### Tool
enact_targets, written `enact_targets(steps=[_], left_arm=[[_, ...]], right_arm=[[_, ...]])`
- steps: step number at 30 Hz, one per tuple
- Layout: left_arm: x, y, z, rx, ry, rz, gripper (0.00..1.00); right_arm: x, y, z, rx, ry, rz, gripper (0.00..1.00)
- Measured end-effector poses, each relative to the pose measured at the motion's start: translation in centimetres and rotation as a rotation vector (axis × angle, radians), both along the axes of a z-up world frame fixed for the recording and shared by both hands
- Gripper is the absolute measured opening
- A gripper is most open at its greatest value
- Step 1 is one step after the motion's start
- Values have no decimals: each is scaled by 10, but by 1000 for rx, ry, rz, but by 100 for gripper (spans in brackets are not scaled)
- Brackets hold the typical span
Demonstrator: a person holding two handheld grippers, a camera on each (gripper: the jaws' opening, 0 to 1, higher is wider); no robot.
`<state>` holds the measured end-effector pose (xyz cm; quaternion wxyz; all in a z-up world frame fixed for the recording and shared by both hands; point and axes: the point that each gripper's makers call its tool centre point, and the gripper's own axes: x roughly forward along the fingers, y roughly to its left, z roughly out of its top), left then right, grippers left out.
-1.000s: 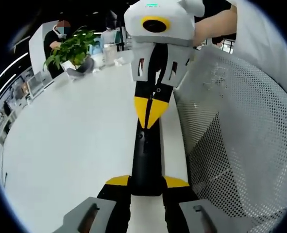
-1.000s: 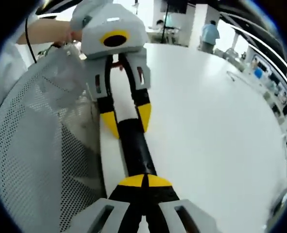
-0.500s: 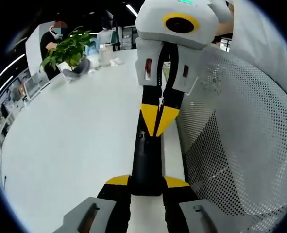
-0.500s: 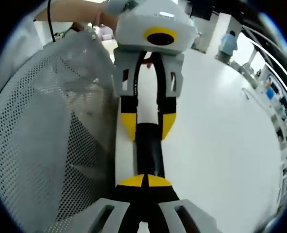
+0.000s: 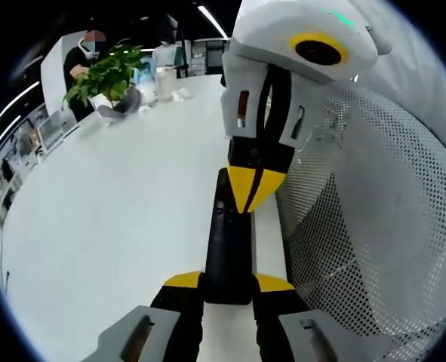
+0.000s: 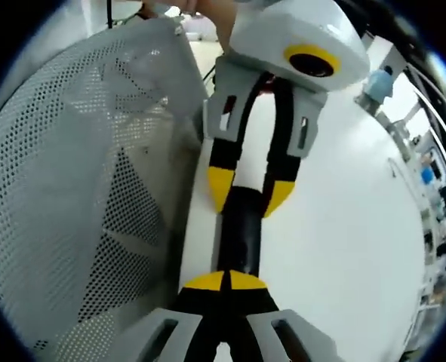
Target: Press the specified remote control buttons in sequence, fully releasing each button before pressing the next.
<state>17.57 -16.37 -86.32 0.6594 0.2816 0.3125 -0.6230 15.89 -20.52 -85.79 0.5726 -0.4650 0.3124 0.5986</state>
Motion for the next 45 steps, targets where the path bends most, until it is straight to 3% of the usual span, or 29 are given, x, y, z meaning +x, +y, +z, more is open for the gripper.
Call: enact_targets(steps=[4, 8, 14, 17, 19, 23, 27, 35, 45], left_arm=[[0, 1, 0, -2, 0, -3, 24], [0, 0, 0, -1, 1, -3, 24], [-1, 1, 0, -5, -1, -7, 24], [-1, 1, 0, -11, 3, -4, 24], [-1, 1, 1, -13, 6, -2, 24], [-1, 1, 1, -13, 8, -4, 24], [-1, 1, 1, -17, 12, -4, 24], [-1, 1, 1, -20, 11, -3, 24], [-1, 1, 1, -18, 16, -7, 24]], right_arm=[[0, 0, 1, 17, 37, -13, 0], [-3, 1, -1, 16, 16, 10, 0], [-2, 1, 1, 76, 4, -48, 0], [-1, 1, 3, 127, 88, -164, 0], [2, 0, 4, 131, 110, -202, 0], [11, -3, 6, 122, 82, -211, 0], [17, -2, 7, 132, 103, -235, 0], [14, -1, 5, 115, 128, -213, 0], [15, 1, 2, 2, 106, -134, 0]])
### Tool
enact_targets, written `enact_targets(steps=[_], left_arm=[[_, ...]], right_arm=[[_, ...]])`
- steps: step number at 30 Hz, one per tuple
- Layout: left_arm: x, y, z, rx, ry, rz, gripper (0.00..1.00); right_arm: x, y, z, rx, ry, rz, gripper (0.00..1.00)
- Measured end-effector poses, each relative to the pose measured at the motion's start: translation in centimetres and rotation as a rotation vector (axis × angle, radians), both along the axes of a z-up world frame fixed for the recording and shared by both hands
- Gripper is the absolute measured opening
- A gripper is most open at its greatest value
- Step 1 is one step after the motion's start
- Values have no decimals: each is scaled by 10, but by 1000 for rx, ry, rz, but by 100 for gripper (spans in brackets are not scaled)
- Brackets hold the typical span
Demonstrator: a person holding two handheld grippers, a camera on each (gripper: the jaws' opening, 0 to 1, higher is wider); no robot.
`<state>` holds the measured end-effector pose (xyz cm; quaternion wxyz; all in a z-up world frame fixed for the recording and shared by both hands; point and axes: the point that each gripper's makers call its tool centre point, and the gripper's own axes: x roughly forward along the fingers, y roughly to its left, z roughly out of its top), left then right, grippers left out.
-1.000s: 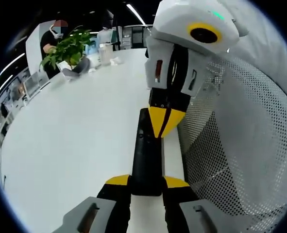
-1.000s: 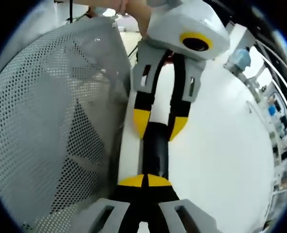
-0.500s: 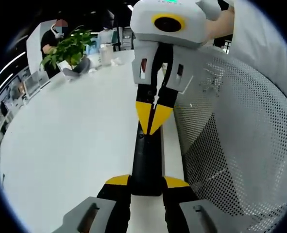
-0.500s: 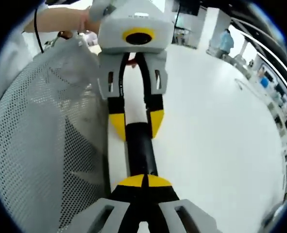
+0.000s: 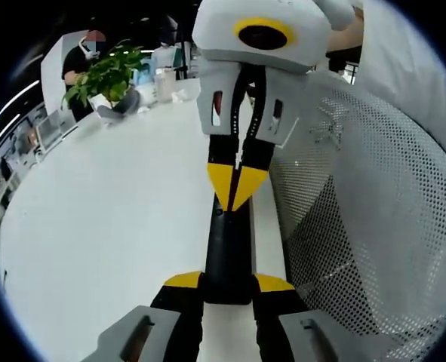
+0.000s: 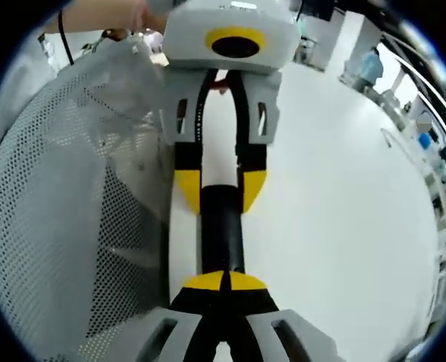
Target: Press the specified remote control buttons in sequence, fully releasing each button before pressing the next.
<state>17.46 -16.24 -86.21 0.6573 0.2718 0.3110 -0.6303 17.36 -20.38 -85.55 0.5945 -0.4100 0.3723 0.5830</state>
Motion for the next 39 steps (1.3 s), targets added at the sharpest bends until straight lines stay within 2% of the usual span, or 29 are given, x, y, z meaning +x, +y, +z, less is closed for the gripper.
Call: enact_targets(steps=[7, 13, 17, 20, 21, 25, 27, 30, 33, 39], left_arm=[[0, 0, 0, 1, 2, -1, 24], [0, 0, 0, 0, -2, -1, 24], [0, 0, 0, 1, -6, -4, 24], [-1, 0, 0, 2, -12, -6, 24], [-1, 0, 0, 3, -14, -7, 24], [-1, 0, 0, 6, -19, -10, 24], [-1, 0, 0, 7, -19, -10, 24], [-1, 0, 0, 6, -20, -9, 24], [-1, 0, 0, 5, -20, -7, 24], [0, 0, 0, 10, -21, -9, 24]], right_arm=[[2, -1, -1, -45, 37, 2, 0], [2, -1, 1, 44, 116, -106, 0], [2, -3, 2, 88, 142, -95, 0], [0, -2, 4, 116, 236, -142, 0], [1, -2, 4, 116, 250, -151, 0], [15, -6, 2, 80, 209, -132, 0], [18, -4, 3, 87, 233, -134, 0], [11, 0, 3, 91, 301, -122, 0], [9, 1, 1, 70, 301, -80, 0], [10, 1, 1, 36, 336, -83, 0]])
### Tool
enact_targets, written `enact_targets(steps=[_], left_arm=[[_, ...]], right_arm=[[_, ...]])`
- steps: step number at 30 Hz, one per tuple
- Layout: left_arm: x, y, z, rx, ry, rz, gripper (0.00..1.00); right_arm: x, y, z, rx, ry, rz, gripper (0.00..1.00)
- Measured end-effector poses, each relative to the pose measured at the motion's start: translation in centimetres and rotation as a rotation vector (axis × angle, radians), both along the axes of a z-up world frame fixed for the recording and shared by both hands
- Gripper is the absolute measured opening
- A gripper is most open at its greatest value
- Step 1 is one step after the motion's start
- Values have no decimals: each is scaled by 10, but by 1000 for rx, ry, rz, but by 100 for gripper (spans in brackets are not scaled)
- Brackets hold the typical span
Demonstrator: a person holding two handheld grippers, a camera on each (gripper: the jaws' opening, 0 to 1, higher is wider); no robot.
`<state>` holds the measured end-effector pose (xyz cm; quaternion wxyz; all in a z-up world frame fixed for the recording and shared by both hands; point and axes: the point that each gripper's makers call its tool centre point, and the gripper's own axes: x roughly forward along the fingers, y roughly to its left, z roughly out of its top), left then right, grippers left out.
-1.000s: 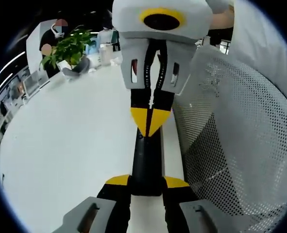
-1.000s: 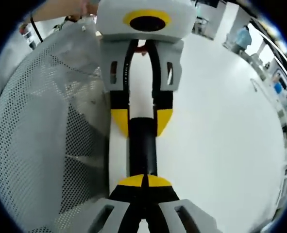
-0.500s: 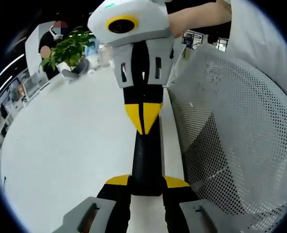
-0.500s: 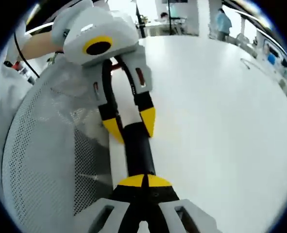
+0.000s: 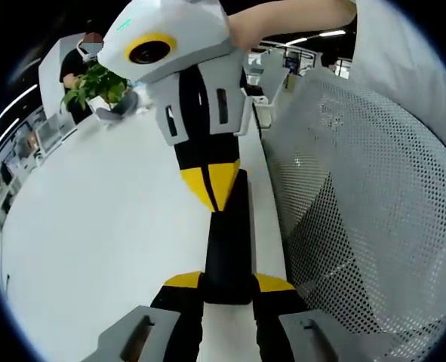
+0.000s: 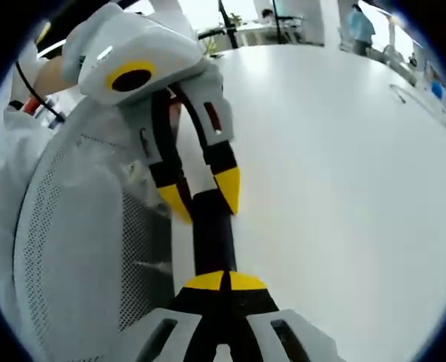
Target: Press the specified remote control buttons in sequence, fully releasing each button before pressing the next.
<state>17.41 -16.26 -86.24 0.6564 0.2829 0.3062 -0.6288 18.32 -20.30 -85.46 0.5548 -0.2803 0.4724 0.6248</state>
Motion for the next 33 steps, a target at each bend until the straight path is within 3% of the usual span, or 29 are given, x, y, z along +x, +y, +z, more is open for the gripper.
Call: enact_targets(steps=[9, 22, 29, 33], left_arm=[[0, -1, 0, -1, -1, 2, 24], [0, -1, 0, -2, -2, 3, 24], [0, -1, 0, -3, -1, 5, 24], [0, -1, 0, -9, 1, 10, 24]], right_arm=[[2, -1, -2, -43, 64, -30, 0], [1, -1, -4, -123, 25, -15, 0], [2, -2, -4, -105, -23, -65, 0], [2, -1, -2, -24, -127, -110, 0]])
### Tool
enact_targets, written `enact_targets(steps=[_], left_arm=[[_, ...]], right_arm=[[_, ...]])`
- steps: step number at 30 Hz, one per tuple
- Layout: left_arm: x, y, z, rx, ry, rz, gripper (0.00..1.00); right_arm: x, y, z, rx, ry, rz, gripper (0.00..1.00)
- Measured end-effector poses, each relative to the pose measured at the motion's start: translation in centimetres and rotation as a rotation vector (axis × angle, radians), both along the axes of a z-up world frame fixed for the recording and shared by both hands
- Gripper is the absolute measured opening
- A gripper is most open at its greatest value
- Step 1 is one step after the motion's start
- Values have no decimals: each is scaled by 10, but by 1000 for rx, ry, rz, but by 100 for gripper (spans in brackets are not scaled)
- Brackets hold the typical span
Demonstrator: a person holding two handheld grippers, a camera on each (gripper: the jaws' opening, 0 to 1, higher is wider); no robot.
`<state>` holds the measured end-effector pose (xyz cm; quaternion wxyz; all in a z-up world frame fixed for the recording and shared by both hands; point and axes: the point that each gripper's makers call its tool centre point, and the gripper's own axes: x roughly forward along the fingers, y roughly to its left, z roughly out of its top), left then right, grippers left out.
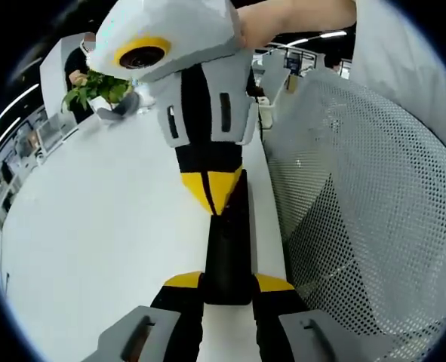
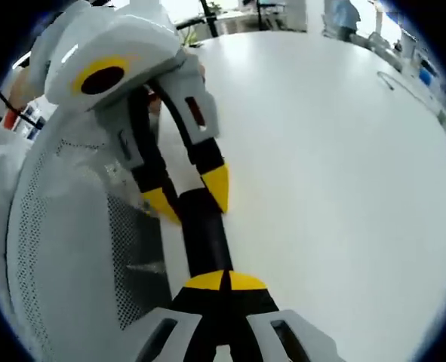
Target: Press the specified remote control buttons in sequence, fully releasing each button before pressing the next.
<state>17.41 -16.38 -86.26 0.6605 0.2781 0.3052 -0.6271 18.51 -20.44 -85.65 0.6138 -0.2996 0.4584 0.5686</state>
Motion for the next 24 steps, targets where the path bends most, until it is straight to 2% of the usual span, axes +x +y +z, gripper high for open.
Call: enact_targets(steps=[3, 9, 11, 14, 15, 20, 24], left_arm=[[0, 0, 0, 2, 4, -1, 24], [0, 0, 0, 25, 4, -3, 24], [0, 0, 0, 27, 4, -2, 24], [0, 0, 0, 32, 5, 1, 24], [0, 0, 0, 33, 6, 2, 24], [0, 0, -1, 44, 10, 6, 24], [0, 0, 0, 54, 11, 13, 24]], right_arm=[[-1, 0, 1, 41, -46, -31, 0], [-3, 1, 2, 46, -141, -19, 0], [-6, 7, 5, 78, -145, -8, 0], [-8, 11, 6, 86, -136, 6, 0], [-10, 12, 4, 77, -119, 5, 0], [-11, 11, 4, 63, -119, 19, 0], [-13, 11, 3, 46, -153, 59, 0]])
